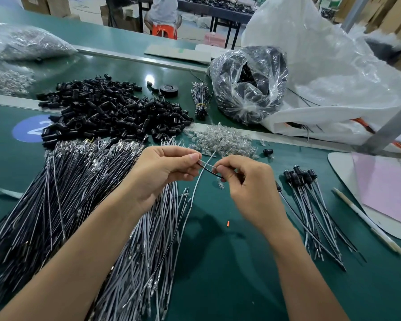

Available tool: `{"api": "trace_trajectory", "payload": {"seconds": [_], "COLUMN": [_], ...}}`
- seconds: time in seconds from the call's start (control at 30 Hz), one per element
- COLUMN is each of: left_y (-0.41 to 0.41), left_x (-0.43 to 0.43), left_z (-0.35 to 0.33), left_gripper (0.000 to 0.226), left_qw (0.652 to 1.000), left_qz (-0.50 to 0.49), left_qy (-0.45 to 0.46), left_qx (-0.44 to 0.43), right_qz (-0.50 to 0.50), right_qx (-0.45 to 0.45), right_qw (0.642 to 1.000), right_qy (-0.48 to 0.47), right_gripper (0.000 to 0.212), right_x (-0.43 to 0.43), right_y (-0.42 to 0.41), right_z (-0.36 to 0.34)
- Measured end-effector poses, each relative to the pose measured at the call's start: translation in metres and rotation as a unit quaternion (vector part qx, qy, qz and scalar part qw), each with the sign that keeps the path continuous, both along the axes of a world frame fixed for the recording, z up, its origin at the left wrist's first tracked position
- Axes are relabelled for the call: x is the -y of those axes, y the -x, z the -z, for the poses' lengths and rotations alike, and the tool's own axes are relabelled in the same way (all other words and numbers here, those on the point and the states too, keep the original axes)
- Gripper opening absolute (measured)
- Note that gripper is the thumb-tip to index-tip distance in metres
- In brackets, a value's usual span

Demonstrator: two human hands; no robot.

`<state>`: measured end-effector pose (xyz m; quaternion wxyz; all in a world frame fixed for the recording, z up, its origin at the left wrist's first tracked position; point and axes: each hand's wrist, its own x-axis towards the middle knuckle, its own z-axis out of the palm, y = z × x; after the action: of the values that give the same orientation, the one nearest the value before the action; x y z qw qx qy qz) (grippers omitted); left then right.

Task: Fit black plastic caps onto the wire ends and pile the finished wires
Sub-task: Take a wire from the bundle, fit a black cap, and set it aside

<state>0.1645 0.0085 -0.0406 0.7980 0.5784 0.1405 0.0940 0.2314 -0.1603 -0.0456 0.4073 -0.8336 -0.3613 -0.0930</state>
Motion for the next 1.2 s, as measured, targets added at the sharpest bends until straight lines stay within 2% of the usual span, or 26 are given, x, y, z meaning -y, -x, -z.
{"api": "trace_trajectory", "payload": {"seconds": [0.13,0.2,0.3,0.37,0.43,0.53,0.63,0.77,0.83,1.03,1.1,1.2], "left_y": [0.001,0.002,0.001,0.001,0.002,0.004,0.004,0.004,0.004,0.003,0.003,0.003], "left_x": [0.0,0.002,0.004,0.004,0.003,0.004,0.011,0.025,0.03,0.028,0.027,0.032], "left_z": [-0.001,0.0,-0.001,-0.001,-0.002,-0.005,-0.006,-0.002,-0.001,0.001,0.002,0.006], "left_gripper": [0.013,0.017,0.015,0.014,0.013,0.014,0.014,0.014,0.015,0.011,0.011,0.011], "left_qw": [1.0,1.0,0.995,0.988,0.978,0.969,0.978,0.987,0.984,0.982,0.979,0.97], "left_qz": [0.013,-0.015,-0.076,-0.126,-0.158,-0.162,-0.104,-0.011,0.013,-0.081,-0.091,-0.054], "left_qy": [0.01,0.011,0.006,0.026,0.069,0.092,0.049,-0.096,-0.136,-0.134,-0.15,-0.218], "left_qx": [-0.003,0.015,0.059,0.088,0.12,0.165,0.177,0.125,0.114,0.107,0.104,0.096], "right_qz": [0.011,0.077,0.196,0.208,0.163,0.069,0.028,0.049,0.063,0.046,0.038,0.043], "right_qx": [0.027,0.06,0.082,0.022,-0.09,-0.262,-0.354,-0.379,-0.388,-0.475,-0.489,-0.484], "right_qw": [1.0,0.994,0.964,0.941,0.917,0.883,0.842,0.787,0.761,0.644,0.624,0.627], "right_qy": [-0.005,-0.05,-0.163,-0.266,-0.353,-0.384,-0.406,-0.484,-0.516,-0.598,-0.608,-0.608], "right_gripper": [0.011,0.013,0.016,0.016,0.015,0.012,0.012,0.016,0.018,0.024,0.026,0.023], "right_x": [0.001,0.002,0.006,0.011,0.012,0.007,-0.001,-0.001,0.002,0.006,0.005,0.004], "right_y": [-0.001,-0.001,-0.004,-0.006,-0.006,0.0,0.006,0.005,0.002,-0.001,-0.001,-0.002], "right_z": [0.001,0.001,-0.005,-0.01,-0.016,-0.019,-0.017,-0.018,-0.02,-0.022,-0.021,-0.018]}}
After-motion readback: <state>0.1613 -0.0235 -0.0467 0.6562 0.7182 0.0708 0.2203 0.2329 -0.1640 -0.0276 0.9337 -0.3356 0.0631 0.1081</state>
